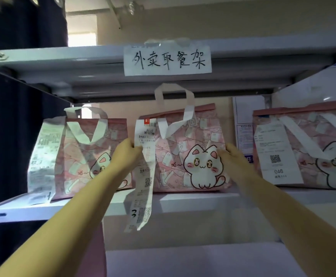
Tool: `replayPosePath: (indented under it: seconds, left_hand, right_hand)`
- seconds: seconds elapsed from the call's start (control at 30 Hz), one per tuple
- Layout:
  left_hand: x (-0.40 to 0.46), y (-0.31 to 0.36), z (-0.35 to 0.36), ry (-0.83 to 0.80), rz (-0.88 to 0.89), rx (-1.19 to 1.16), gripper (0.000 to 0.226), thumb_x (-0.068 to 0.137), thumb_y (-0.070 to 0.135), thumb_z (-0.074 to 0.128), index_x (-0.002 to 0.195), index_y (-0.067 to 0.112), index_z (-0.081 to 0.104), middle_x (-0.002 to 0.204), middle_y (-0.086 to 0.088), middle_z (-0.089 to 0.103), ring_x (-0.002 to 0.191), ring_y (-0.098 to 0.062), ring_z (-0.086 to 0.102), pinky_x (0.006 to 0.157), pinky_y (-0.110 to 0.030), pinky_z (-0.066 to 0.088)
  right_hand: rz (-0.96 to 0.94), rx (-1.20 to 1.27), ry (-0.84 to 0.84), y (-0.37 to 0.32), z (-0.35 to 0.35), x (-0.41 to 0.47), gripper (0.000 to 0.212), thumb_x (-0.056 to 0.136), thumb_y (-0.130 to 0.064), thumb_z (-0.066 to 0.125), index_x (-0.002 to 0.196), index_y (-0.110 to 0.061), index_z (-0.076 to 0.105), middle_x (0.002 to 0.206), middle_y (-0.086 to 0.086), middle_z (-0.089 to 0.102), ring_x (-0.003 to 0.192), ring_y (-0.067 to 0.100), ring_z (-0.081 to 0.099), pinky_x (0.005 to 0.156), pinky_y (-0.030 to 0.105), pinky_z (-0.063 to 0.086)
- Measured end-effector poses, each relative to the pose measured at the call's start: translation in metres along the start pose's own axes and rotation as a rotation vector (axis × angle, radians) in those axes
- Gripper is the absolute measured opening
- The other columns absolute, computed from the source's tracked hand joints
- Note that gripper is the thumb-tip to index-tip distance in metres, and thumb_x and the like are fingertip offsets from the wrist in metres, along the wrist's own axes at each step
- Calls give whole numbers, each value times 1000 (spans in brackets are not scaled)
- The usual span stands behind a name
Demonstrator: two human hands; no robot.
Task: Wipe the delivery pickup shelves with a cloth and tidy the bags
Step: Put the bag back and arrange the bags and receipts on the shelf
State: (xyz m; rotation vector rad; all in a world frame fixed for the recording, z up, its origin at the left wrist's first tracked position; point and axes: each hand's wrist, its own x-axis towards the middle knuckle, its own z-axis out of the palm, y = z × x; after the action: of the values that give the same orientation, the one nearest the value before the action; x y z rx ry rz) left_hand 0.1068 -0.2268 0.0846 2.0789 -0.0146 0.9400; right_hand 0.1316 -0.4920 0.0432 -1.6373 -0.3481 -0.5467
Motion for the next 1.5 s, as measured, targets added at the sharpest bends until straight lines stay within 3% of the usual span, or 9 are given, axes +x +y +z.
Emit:
replayPosePath:
  seconds: [0.13,0.3,0.6,0.77,0.87,0.97,1.1,1.23,1.5]
  left_hand:
    - [-6,-16,-4,-44,85,-38,23,96,34,48,90,13,52,86,-1,61,74,-18,56,58,-31,41]
    - [-26,-27,-5,-231,121,-126,38,90,33,62,123,22,46,108,13,60,93,-5,60,75,-28,49]
    - [-40,-54,-8,-280,257,-56,66,83,32,70,140,24,36,136,11,50,117,-6,48,93,-26,39]
    - [-43,-65,-25,-137,346,48,76,87,41,63,149,21,24,151,4,35,134,-12,37,108,-36,36]
    - [-39,-61,-48,29,475,100,65,90,31,61,147,21,31,147,6,40,134,-10,37,109,-33,34]
    - [-30,-61,-70,152,484,64,58,88,14,58,142,20,38,140,6,47,128,-11,41,106,-31,35]
    - [-29,-87,-94,258,474,88,50,83,16,51,134,15,48,131,1,54,124,-14,43,106,-33,34]
    - [-22,-125,-122,347,424,286,59,74,22,47,132,9,53,137,-10,52,131,-29,40,111,-46,29]
    - [-19,-170,-166,294,129,174,54,94,26,54,145,24,37,155,-5,27,142,-23,23,114,-46,25]
  right_hand:
    - [23,58,4,9,10,-4,25,100,-39,40,115,-36,60,115,-8,66,107,15,60,95,42,50]
    - [71,56,82,9,16,-13,37,99,-44,38,130,-32,53,129,-4,55,119,22,51,102,47,43]
    - [65,-16,125,-2,23,-23,30,96,-40,45,123,-33,54,113,-10,59,95,10,56,86,38,48]
    - [-134,-77,167,-21,33,-31,55,94,-33,55,140,-50,31,130,-18,48,108,9,57,85,39,52]
    - [-280,-178,210,-46,43,-34,69,93,-36,58,146,-47,16,156,-13,22,141,15,28,112,49,29]
    - [-391,-232,187,-68,58,-38,64,94,-31,57,147,-39,24,157,-11,21,143,11,23,115,42,23]
    - [-364,-163,-49,-81,96,-53,52,96,-21,54,142,-36,36,129,-14,47,103,-13,53,73,9,47]
    - [-383,-203,-142,-83,142,-61,52,92,-30,56,141,-39,39,150,-14,33,130,7,41,104,40,40]
    - [-439,-576,-84,-91,206,-77,45,93,-32,51,137,-31,48,152,-6,33,141,16,21,115,39,18]
